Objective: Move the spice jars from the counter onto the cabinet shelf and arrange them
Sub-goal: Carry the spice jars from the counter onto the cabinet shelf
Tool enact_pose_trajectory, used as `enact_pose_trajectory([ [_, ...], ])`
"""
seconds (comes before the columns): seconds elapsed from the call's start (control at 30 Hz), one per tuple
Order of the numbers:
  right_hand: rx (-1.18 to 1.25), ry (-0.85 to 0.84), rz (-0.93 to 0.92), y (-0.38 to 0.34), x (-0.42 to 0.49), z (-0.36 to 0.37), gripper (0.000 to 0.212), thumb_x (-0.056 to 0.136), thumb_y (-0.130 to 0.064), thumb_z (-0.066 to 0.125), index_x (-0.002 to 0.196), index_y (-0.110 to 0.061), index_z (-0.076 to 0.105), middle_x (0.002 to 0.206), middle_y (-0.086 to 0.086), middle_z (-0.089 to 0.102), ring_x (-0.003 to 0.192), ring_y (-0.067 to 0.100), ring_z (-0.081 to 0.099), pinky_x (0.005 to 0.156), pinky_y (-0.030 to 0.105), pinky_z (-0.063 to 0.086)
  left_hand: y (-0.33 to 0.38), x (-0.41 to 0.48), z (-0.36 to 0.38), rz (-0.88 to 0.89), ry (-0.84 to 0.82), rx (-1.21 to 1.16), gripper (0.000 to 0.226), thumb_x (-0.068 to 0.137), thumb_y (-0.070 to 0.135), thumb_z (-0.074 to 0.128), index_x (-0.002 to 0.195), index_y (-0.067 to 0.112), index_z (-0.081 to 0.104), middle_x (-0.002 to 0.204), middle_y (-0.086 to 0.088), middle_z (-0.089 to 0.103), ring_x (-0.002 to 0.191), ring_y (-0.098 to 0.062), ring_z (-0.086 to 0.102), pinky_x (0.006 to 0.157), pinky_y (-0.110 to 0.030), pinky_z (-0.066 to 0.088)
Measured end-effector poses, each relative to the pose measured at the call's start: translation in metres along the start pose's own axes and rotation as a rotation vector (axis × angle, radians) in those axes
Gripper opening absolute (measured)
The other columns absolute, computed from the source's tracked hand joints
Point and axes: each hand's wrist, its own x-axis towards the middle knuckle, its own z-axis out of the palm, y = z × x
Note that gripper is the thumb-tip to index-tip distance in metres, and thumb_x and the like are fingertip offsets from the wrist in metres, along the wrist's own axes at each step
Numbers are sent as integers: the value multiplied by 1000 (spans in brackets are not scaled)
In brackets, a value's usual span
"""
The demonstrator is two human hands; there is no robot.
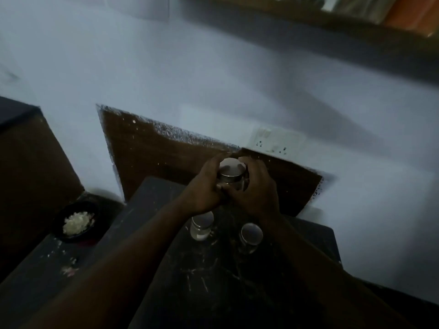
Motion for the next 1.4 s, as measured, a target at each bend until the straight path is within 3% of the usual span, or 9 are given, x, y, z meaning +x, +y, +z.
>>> enact_pose_trajectory([
  [0.2, 122, 136, -18, -54, 44, -38, 73, 75, -67, 78, 135, -33, 52, 129, -12, 58, 103, 2, 61, 81, 30, 59, 59, 12, -48, 134, 160, -15, 71, 80, 13, 78, 133, 22, 31, 114, 6, 67, 98, -11, 71, 80, -33, 59],
  [0.3, 238, 134, -77, -77, 61, -59, 76, 76, -68, 75, 141, -38, 48, 138, -19, 54, 114, -1, 60, 84, 21, 58, 87, 15, -72, 152, 249, -68, 76, 78, 20, 81, 133, 31, 31, 117, 22, 61, 96, -8, 71, 79, -32, 61],
  [0.43, 290, 136, -164, -103, 83, -86, 81, 78, -59, 78, 149, -41, 42, 146, -21, 47, 121, -3, 57, 85, 16, 56, 119, 26, -101, 186, 345, -227, 69, 81, 12, 78, 131, 34, 36, 135, 6, 53, 104, -16, 70, 84, -39, 62],
  [0.53, 271, 150, -195, -115, 102, -103, 87, 77, -55, 78, 152, -42, 36, 146, -19, 46, 117, 1, 60, 83, 25, 60, 146, 37, -116, 198, 361, -215, 72, 77, 21, 84, 131, 39, 40, 132, 9, 57, 107, -16, 69, 87, -39, 60],
  [0.73, 233, 110, -198, -144, 145, -145, 117, 61, -68, 83, 157, -52, 18, 150, -19, 43, 122, 3, 56, 94, 37, 58, 213, 63, -134, 310, 492, -43, 77, 60, 44, 88, 124, 42, 46, 122, 19, 58, 90, -8, 69, 69, -33, 63],
  [0.9, 127, 211, -234, -162, 180, -176, 117, 59, -69, 76, 158, -44, 18, 144, -13, 53, 123, 16, 56, 92, 45, 57, 251, 91, -145, 404, 584, 30, 80, 61, 42, 90, 127, 42, 45, 128, 13, 57, 95, -12, 68, 70, -39, 64],
  [1.07, 64, 238, -259, -172, 216, -196, 112, 67, -52, 77, 159, -38, 15, 139, -10, 56, 118, 15, 59, 88, 33, 54, 275, 120, -157, 443, 636, 98, 81, 58, 51, 86, 127, 46, 44, 124, 14, 52, 93, -12, 66, 71, -46, 62],
  [1.23, -60, 227, -188, -175, 254, -201, 109, 76, -39, 79, 161, -25, 12, 132, 3, 60, 110, 20, 63, 86, 39, 55, 284, 158, -163, 445, 700, 331, 79, 66, 51, 79, 133, 42, 39, 127, 9, 50, 91, -12, 64, 73, -29, 52],
  [1.4, -276, 197, -156, -173, 266, -193, 112, 79, -44, 78, 163, -19, 8, 161, 5, 29, 137, 27, 46, 97, 44, 52, 270, 185, -159, 381, 713, 438, 72, 78, 42, 73, 139, 34, 36, 134, -1, 49, 92, -23, 66, 72, -28, 46],
])
